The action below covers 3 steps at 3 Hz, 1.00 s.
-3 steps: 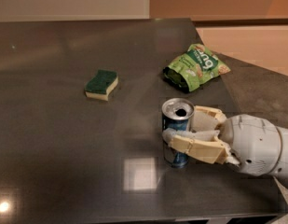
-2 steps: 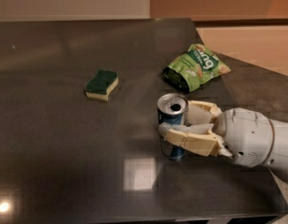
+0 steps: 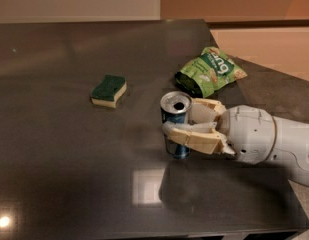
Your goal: Place redbull can upright
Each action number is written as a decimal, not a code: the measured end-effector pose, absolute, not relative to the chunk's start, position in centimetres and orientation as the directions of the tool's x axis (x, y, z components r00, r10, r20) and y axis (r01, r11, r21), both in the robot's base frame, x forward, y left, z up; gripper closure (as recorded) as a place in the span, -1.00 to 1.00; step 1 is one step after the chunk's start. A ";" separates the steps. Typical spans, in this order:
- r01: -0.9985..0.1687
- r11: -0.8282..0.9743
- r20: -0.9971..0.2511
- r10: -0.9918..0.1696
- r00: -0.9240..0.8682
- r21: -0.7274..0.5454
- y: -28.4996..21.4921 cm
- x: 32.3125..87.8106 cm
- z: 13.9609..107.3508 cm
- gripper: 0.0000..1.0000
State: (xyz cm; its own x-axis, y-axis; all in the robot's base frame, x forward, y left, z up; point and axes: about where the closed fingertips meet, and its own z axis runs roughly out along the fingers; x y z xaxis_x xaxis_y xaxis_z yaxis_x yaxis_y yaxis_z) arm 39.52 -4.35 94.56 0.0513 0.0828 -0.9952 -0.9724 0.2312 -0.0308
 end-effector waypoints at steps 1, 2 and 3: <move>-0.975 0.219 -0.993 0.104 0.061 -0.037 -3.9 40.4 94.1 1.00; -0.977 0.211 -0.992 0.115 0.056 -0.031 -3.5 41.0 93.5 1.00; -0.978 0.210 -0.992 0.114 0.045 -0.021 -3.2 41.4 92.9 1.00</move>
Offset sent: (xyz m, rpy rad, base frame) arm 0.0252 0.0076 -0.0223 0.0493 0.0082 0.0212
